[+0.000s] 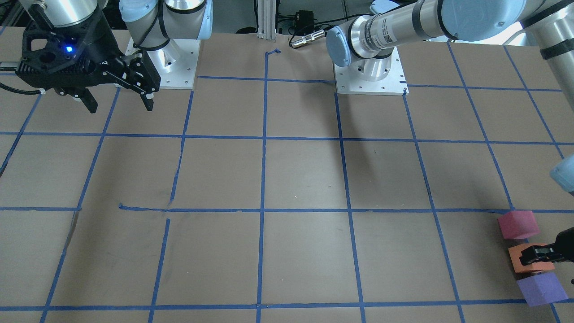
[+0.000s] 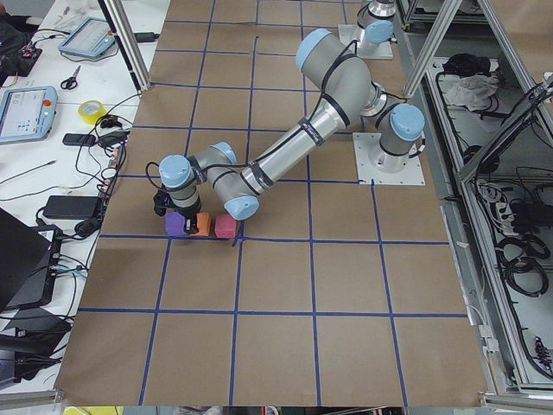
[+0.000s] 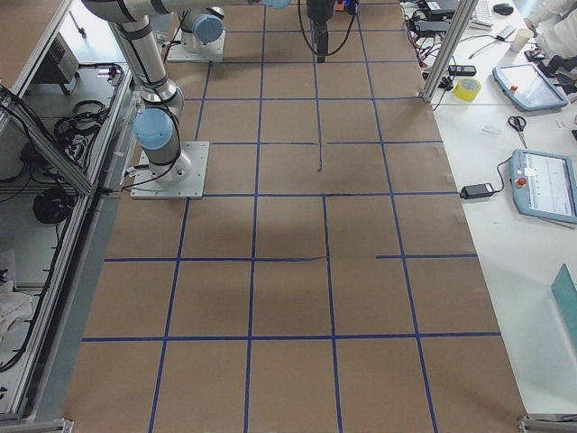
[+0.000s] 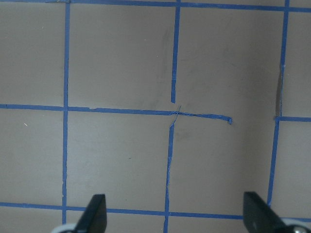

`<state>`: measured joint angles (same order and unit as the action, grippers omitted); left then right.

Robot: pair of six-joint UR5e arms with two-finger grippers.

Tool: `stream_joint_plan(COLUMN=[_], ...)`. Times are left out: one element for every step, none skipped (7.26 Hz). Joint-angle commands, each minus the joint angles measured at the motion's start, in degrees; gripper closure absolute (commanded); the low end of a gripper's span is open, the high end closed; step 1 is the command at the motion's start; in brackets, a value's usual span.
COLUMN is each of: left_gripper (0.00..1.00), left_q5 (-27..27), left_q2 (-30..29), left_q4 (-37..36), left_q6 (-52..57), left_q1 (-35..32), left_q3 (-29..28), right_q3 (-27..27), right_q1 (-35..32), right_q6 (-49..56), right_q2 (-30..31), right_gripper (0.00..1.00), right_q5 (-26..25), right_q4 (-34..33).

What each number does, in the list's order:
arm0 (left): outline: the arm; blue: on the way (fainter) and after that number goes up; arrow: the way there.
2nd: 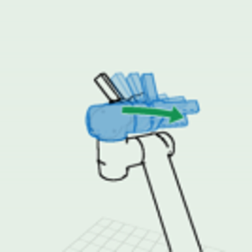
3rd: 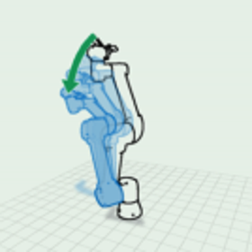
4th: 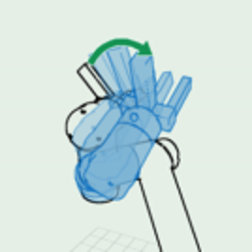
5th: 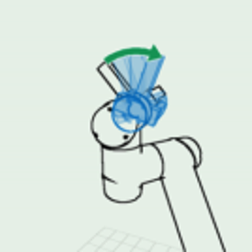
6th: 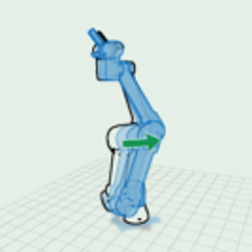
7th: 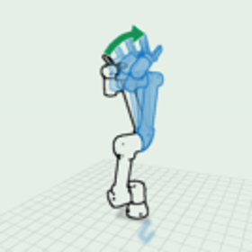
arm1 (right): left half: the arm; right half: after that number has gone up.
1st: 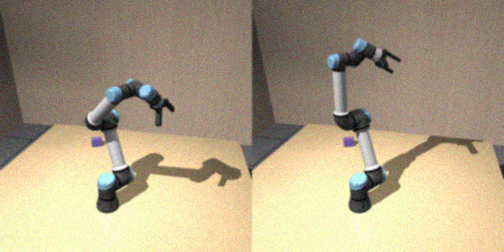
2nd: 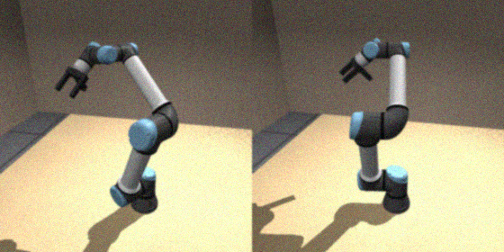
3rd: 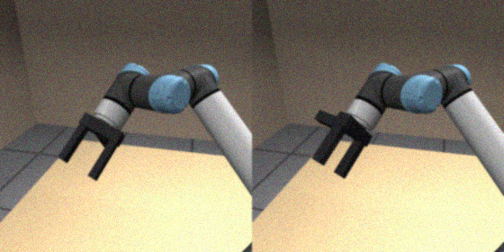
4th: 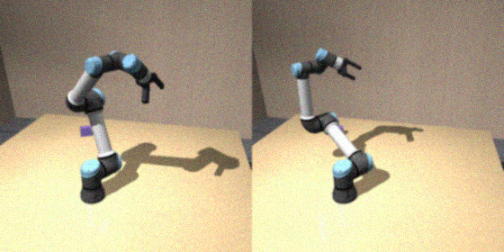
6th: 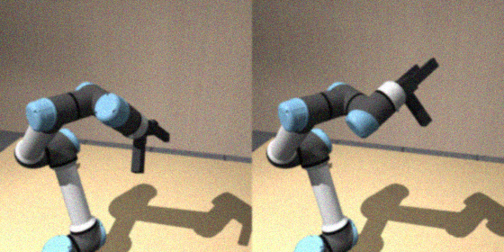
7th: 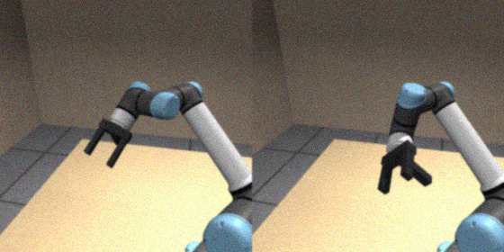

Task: Arrange blocks in a line
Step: 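Press the orange cube into line and open the left gripper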

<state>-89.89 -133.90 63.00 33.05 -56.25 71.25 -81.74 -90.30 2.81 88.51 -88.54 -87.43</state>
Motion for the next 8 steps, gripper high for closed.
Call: stream_joint_plan(left_gripper=[1.0, 1.0, 1.0, 1.0, 1.0, 0.68, 0.41, 0.0], left_q5=[0.07, 0.07, 0.07, 0.07, 0.07, 0.07, 0.07, -0.02], left_q2=[-0.13, -0.13, -0.13, -0.13, -0.22, -0.13, -0.22, -0.22], left_q4=[-0.07, -0.07, -0.07, -0.16, -0.07, -0.16, -0.77, -0.95], left_q6=[0.0, -0.09, -0.01, 0.0, 0.0, 0.0, 0.0, 0.34], left_q1=[0.0, 0.0, 0.0, 0.0, 0.0, 0.0, 0.0, 0.0], left_q3=[0.03, 0.03, 0.03, 0.03, 0.12, 0.03, 0.12, 0.12], right_q3=[0.0, 0.0, 0.0, 0.0, 0.0, 0.0, 0.0, 0.0], right_q1=[-0.13, -0.05, -0.13, -0.13, -0.13, -0.13, -0.13, -0.13], right_q6=[0.0, 0.0, -0.09, -0.09, -0.09, -0.09, 0.0, 0.0], right_q2=[0.0, 0.0, -0.35, -0.18, -0.09, -0.09, -0.09, -0.09], right_gripper=[0.0, 0.0, 0.0, 0.0, 0.0, 0.0, 0.0, 0.0], right_q5=[0.3, 0.13, 0.3, 0.39, 0.39, 0.3, 0.22, -0.05], right_q4=[-0.2, -0.2, -0.28, -0.28, -0.28, -0.28, -0.28, -0.2])
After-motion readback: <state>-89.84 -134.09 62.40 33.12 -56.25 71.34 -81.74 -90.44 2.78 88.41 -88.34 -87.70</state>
